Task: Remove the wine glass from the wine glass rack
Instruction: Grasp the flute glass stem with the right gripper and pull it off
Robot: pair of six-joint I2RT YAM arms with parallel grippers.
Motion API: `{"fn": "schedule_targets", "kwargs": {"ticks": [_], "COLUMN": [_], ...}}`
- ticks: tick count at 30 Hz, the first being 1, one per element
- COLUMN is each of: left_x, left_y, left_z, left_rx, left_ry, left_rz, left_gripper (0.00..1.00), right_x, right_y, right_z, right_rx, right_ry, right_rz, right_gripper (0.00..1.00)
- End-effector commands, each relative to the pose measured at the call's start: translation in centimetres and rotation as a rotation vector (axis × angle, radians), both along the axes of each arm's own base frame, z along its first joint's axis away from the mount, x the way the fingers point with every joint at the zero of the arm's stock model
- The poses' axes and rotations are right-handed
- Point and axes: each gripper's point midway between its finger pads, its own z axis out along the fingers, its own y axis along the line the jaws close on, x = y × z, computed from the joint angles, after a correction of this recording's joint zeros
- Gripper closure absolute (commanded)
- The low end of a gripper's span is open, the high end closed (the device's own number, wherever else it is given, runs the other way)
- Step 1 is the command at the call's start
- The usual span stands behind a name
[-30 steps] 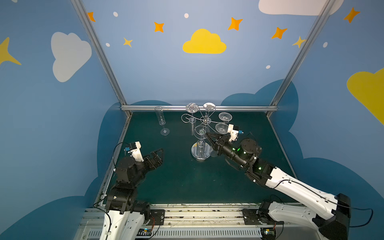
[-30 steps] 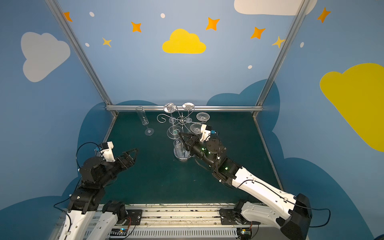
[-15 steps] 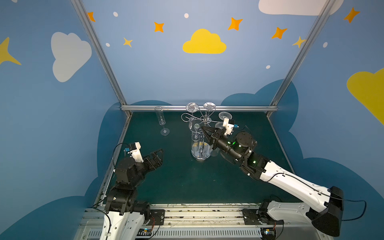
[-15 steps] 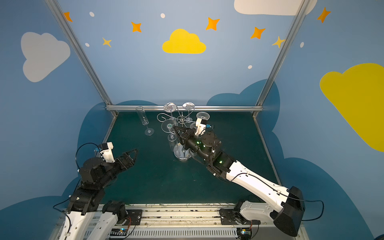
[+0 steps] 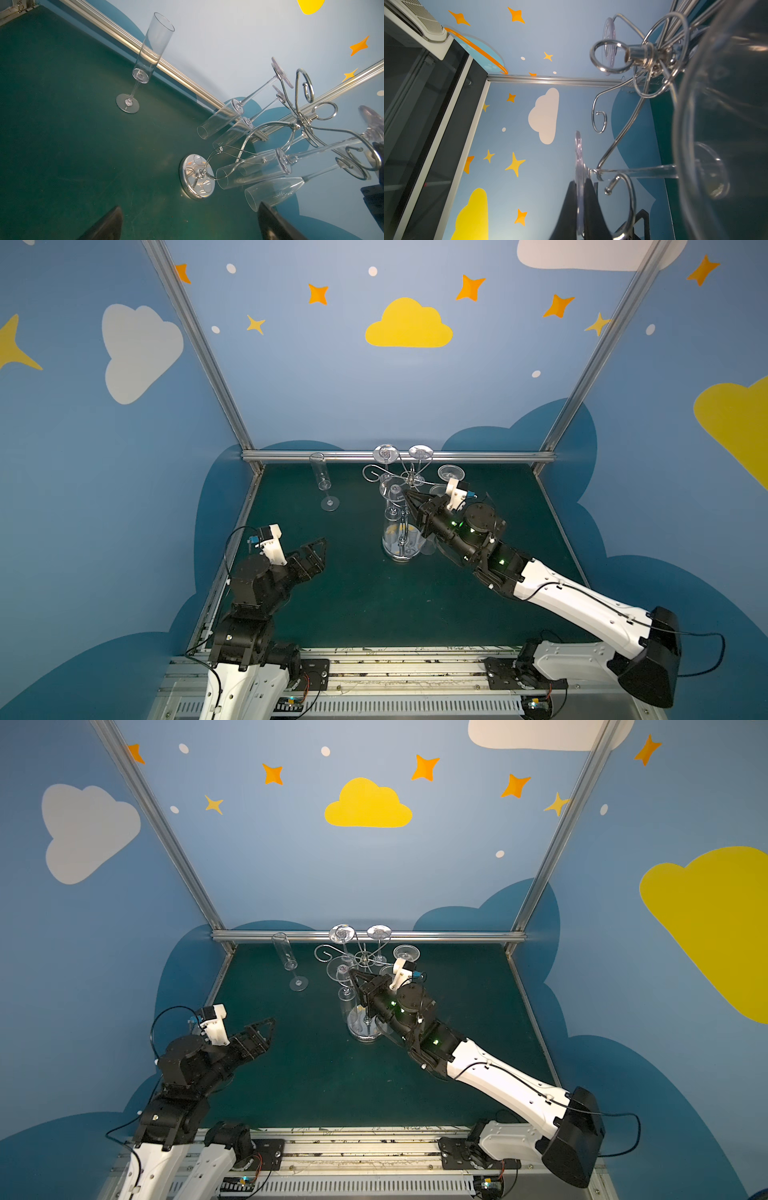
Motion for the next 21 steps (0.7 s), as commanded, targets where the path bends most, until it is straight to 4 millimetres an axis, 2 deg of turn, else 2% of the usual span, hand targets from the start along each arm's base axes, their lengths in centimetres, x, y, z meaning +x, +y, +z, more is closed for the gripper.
{"fn": "schedule_targets", "kwargs": {"ticks": [1,9,21], "left_x": [-0.1,-0.2,-0.1], "left_y": [0.1,0.1,0.1], "left_z": [-0.1,-0.1,-0.1], "left_rx": [0.008,0.010,0.010], "left_ry": [-0.004,-0.001,0.004], "left_rz": [0.002,0.002,0.001], "left_gripper": [0.01,0.01,0.01], "right_x": [-0.2,0.0,-1.2], "right_y": [-1.5,-3.3,-4.7], "right_z": [2.4,1.5,0.3], "right_rx": [0.078,0.086,0.085], "right_ry": [-0.014,0.011,0.039], "right_rz": [-0.050,-0.125,-0.124], "right_gripper": [1.00,1.00,1.00]}}
